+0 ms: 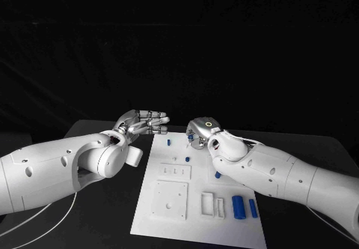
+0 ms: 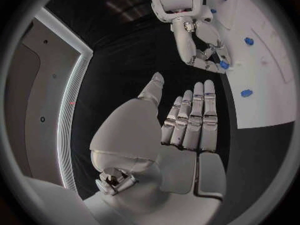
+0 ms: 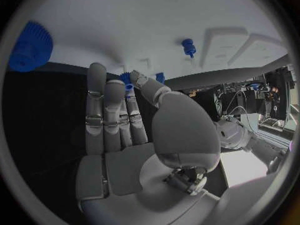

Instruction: Assemble the parts on the task board

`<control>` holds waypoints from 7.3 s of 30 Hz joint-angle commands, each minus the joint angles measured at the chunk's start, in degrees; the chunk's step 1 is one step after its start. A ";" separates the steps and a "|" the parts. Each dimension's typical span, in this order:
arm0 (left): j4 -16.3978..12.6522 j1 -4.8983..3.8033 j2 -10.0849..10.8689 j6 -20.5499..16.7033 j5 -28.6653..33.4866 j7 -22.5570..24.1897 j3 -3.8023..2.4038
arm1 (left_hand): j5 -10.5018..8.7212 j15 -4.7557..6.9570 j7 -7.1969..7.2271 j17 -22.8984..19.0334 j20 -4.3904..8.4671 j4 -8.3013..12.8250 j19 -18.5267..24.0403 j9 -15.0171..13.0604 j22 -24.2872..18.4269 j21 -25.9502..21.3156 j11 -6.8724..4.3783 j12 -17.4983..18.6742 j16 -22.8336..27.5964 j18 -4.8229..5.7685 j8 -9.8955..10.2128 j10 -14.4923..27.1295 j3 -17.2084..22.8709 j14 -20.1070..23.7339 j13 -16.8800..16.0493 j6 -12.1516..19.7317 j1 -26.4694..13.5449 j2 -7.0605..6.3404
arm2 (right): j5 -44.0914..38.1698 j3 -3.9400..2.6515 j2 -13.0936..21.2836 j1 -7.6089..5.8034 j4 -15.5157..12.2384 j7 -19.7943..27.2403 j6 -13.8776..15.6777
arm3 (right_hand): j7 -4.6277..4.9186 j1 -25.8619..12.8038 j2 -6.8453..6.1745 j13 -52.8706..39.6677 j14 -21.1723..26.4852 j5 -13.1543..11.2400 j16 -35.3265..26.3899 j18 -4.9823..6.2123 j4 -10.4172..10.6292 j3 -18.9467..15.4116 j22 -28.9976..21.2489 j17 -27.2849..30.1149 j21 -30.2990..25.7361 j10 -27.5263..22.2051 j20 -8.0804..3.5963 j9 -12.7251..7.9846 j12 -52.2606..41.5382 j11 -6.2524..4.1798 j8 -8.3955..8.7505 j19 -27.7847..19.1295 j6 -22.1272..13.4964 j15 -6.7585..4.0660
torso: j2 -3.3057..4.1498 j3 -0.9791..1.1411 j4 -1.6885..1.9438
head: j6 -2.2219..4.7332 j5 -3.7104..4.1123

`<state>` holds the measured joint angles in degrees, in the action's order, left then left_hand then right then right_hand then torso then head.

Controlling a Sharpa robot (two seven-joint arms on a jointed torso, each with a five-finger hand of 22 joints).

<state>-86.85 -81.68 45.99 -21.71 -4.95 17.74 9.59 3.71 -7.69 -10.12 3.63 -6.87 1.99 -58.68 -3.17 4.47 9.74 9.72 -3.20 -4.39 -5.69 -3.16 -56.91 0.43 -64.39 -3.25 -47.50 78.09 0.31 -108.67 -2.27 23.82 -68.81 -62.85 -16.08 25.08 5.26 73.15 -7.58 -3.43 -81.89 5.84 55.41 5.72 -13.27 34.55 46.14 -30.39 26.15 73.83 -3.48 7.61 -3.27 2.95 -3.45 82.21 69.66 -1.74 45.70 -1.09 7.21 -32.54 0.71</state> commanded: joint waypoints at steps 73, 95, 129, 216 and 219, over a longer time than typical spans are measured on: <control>0.78 -1.02 -0.08 1.26 -0.25 0.33 -0.05 | -0.35 -0.35 -0.13 0.07 -0.48 -0.33 0.37 -0.07 -0.12 0.30 0.10 -0.24 -0.02 0.39 -0.34 0.70 0.11 0.30 -0.08 0.16 0.10 -0.92 | 6.56 -2.47 7.02 -0.02 -6.51 2.40 0.03 | 0.24 2.76 -5.69 0.08 0.22 0.55 -3.13 2.76 8.74 -16.31 -3.83 1.08 -10.48 -15.45 2.82 -3.81 -0.17 3.73 -0.26 3.86 -10.22 2.37 | 0.29 0.14 -0.78 | 0.53 -0.67; 2.07 -1.19 0.19 1.73 -0.24 0.72 -0.03 | -0.37 -0.35 -0.09 0.07 -0.50 -0.63 0.40 -0.06 -0.12 0.26 0.06 -0.23 -0.01 0.39 -0.32 1.04 0.48 0.33 -0.08 0.48 0.21 -1.32 | 16.38 -8.86 18.61 0.04 -11.32 4.22 -11.50 | 0.79 1.94 -2.24 -49.34 0.65 5.75 1.94 -0.90 8.12 -27.16 -1.83 -9.86 -2.83 -9.29 -1.99 -3.64 -48.64 -2.86 -0.18 3.76 -10.31 -2.41 | 0.21 1.64 -2.40 | 0.99 -0.80; 2.74 -1.13 -0.66 2.07 -0.24 0.68 0.00 | -0.37 -0.35 -0.09 0.07 -0.50 -0.56 0.40 -0.06 -0.12 0.25 0.07 -0.23 0.00 0.40 -0.33 1.06 0.47 0.35 -0.08 0.51 0.20 -1.17 | 18.92 -7.93 10.58 1.34 -0.66 4.89 -15.79 | 1.00 0.14 -1.08 -66.38 -0.99 11.42 9.45 0.13 8.83 -26.12 18.90 -31.27 8.65 -2.52 -0.93 -3.63 -63.36 -2.33 -0.17 2.64 -10.17 -1.40 | 0.26 1.47 -2.27 | 0.34 -0.69; 3.71 -0.93 -0.50 2.49 -0.22 0.25 0.16 | -0.39 -0.40 -0.18 0.07 -0.54 -0.48 0.42 -0.04 -0.12 0.19 0.13 -0.24 0.00 0.36 -0.31 1.18 0.29 0.42 -0.08 0.86 0.12 -0.98 | 9.78 -7.84 13.25 1.67 -11.02 1.37 -6.26 | -0.95 -2.50 -0.69 -68.18 -1.24 16.09 9.43 -0.99 2.93 -12.64 27.39 -32.95 6.93 -0.76 -2.29 -2.14 -64.35 -3.97 -0.14 4.54 -2.32 -2.74 | 0.26 1.39 -2.32 | 0.34 -0.10; 3.76 -0.93 -0.50 2.45 -0.22 0.26 0.16 | -0.39 -0.40 -0.18 0.07 -0.54 -0.48 0.42 -0.04 -0.12 0.19 0.13 -0.24 0.00 0.36 -0.31 1.18 0.29 0.42 -0.08 0.86 0.12 -0.98 | 8.78 -7.84 13.36 1.67 -12.95 1.05 -5.66 | -0.97 -2.33 -0.90 -68.25 -1.27 15.90 9.45 -0.98 3.37 -12.61 27.56 -32.95 7.18 -0.68 -2.28 -2.19 -64.29 -3.99 -0.17 4.53 -2.32 -2.74 | 0.26 1.35 -2.25 | 0.40 -0.18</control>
<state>-83.07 -82.60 45.54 -19.99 -5.01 17.56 9.79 3.50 -7.81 -10.32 3.62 -7.07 1.56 -58.47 -3.17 4.43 9.74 9.78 -3.20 -4.39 -5.71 -3.16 -56.15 0.86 -64.26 -3.24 -46.86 78.26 -0.30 -96.65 -10.11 37.20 -67.14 -75.13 -14.04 16.91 4.81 70.67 -8.36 -71.64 -83.21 22.13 64.90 4.81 -10.19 21.82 73.66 -63.34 33.04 72.81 -5.53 4.09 -67.41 -0.93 -3.46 84.04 65.67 -4.11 45.97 0.33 4.93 -32.18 0.59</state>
